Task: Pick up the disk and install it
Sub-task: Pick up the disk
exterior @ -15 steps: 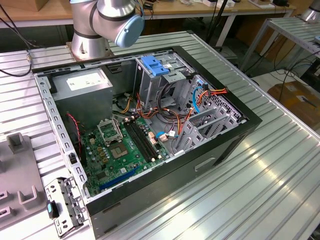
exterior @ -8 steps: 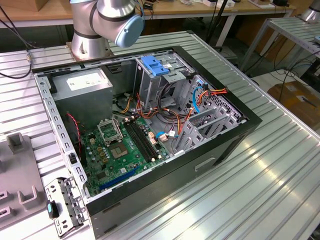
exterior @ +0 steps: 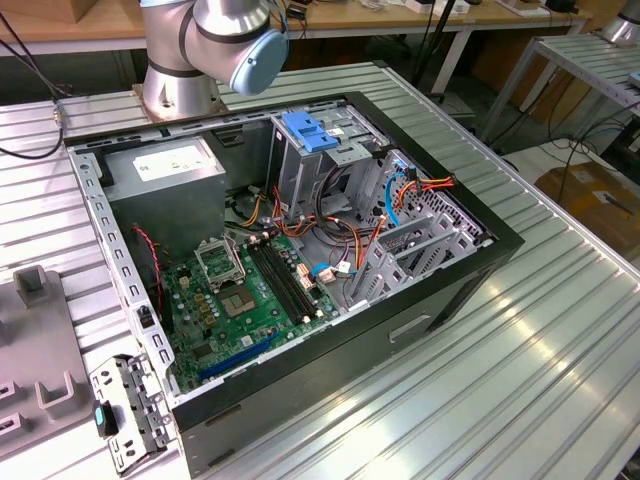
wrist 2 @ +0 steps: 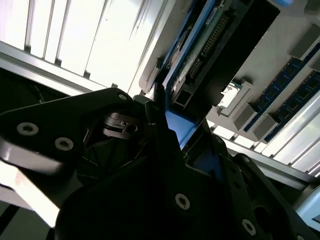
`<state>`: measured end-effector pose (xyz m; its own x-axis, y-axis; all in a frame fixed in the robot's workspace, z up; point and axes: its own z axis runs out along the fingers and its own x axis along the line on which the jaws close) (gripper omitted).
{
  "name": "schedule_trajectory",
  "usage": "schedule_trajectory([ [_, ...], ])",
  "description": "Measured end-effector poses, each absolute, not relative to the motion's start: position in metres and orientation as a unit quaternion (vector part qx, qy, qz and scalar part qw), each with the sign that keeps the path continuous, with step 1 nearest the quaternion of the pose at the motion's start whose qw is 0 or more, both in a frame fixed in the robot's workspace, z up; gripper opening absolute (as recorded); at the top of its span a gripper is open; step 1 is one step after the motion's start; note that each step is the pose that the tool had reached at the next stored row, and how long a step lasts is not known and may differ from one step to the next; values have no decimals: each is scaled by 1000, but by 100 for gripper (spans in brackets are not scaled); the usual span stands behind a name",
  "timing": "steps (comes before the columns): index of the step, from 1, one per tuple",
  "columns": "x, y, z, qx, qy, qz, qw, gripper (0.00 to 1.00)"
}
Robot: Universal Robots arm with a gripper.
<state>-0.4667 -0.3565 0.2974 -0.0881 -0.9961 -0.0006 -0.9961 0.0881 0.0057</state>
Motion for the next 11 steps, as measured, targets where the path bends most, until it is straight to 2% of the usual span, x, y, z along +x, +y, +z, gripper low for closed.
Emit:
schedule_trajectory([
  [11, -467, -356, 297, 675, -738, -2, 2, 37],
])
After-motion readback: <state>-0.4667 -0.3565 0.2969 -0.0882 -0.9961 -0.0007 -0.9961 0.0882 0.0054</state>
